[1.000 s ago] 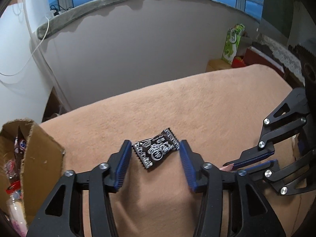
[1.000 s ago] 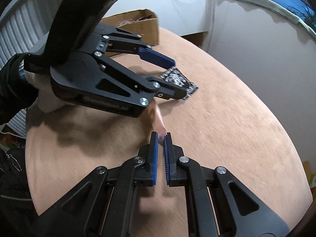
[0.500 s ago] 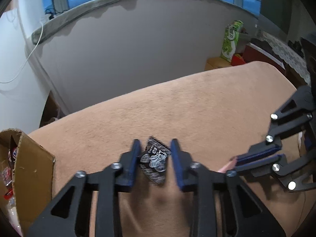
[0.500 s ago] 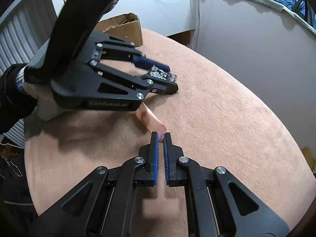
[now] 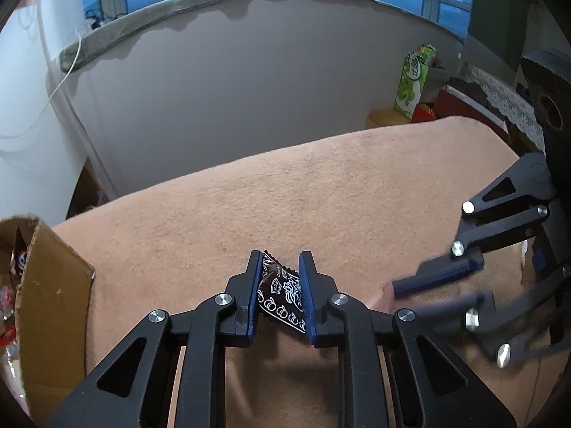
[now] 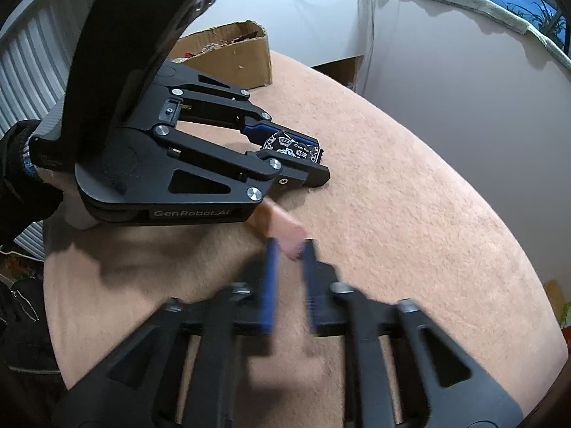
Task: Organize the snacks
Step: 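Carry the black and pink wrappers into the box and open both grippers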
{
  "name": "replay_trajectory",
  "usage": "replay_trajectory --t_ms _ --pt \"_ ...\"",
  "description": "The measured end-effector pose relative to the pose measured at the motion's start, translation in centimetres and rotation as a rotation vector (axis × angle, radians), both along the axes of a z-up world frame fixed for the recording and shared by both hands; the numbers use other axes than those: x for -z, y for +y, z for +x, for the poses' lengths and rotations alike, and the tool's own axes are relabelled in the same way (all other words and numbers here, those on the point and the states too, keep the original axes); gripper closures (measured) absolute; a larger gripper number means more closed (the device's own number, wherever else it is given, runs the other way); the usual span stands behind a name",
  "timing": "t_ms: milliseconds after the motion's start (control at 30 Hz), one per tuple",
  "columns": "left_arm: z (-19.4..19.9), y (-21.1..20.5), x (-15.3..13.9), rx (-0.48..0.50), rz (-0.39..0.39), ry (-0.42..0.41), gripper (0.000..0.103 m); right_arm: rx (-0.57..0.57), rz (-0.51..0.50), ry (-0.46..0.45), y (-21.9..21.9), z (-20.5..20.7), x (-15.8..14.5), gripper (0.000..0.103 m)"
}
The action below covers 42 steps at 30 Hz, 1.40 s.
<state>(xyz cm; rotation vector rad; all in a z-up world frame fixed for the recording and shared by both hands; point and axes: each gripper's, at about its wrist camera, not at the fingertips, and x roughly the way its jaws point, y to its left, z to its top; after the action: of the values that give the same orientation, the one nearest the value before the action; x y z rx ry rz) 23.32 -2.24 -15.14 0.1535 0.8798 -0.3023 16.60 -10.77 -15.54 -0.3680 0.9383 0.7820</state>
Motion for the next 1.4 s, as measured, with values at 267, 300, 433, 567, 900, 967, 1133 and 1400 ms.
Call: replay_trajectory --t_ms 267,300,433,567,900,967,1133,1400 --pt "-1.5 3.4 -1.1 -0.097 -0.069 -0.007 0.085 -0.083 -0.044 -0.040 2.1 0.2 0.1 0.037" --pt "-1.9 3.8 -1.2 -0.106 -0.076 -0.010 0.085 -0.097 -0.065 -0.043 2.5 0.5 0.4 0.037" --pt "-3.5 4.9 -2.2 -0.131 -0.085 -0.034 0.085 -0.110 -0.095 -0.026 3.2 1.4 0.3 0.054" --pt "-5.0 5.1 -3.4 -0.137 -0.105 -0.060 0.085 -0.084 -0.118 0.007 2.8 1.2 -0.3 0.082" --pt "-9.8 7.1 -6.6 -0.179 -0.134 -0.151 0.085 0.008 -0.056 -0.038 2.8 -1.3 -3.5 0.082" --pt "-10.9 8.1 -7.3 -0.201 -0.133 -0.170 0.085 0.011 -0.034 -0.052 3.3 -1.6 -4.5 0.082" --pt "-13.1 10.4 -8.7 -0.255 -0.113 -0.210 0.085 -0.009 0.011 -0.086 5.7 -2.3 -7.0 0.082" --pt "-15.4 13.9 -9.6 -0.340 -0.082 -0.252 0.085 -0.053 0.069 -0.118 10.4 -1.2 -8.8 0.082"
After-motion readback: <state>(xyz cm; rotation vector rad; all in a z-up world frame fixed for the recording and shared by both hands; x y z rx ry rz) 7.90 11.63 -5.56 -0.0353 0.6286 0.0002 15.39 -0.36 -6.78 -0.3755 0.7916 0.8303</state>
